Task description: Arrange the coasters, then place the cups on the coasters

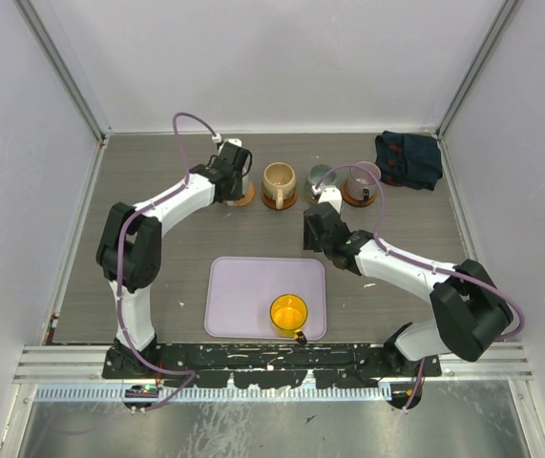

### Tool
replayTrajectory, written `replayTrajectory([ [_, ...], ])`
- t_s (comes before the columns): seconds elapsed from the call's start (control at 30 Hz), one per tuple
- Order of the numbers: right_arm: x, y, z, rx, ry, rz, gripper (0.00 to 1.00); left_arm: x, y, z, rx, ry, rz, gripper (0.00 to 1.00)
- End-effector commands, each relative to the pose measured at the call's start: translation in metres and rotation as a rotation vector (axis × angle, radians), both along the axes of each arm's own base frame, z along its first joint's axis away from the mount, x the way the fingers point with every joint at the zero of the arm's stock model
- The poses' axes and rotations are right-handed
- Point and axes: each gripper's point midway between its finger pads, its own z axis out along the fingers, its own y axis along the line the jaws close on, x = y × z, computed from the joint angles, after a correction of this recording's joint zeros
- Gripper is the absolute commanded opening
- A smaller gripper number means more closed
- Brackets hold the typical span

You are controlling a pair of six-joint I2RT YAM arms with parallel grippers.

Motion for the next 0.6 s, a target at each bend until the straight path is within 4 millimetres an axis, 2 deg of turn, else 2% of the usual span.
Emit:
replayTrajectory([
  [0.0, 0.0121, 0.0092, 0.0224, 0.042, -0.061, 0.005, 0.48, 0.0292, -0.0089, 0.0453, -0.098, -0.168, 0.043, 0.0],
  [0.57, 0.0106, 0.0127, 0.017, 0.06, -0.044, 0.009, 0.48, 0.0331, -0.016, 0.0368, -0.156, -0.209, 0.042, 0.0],
])
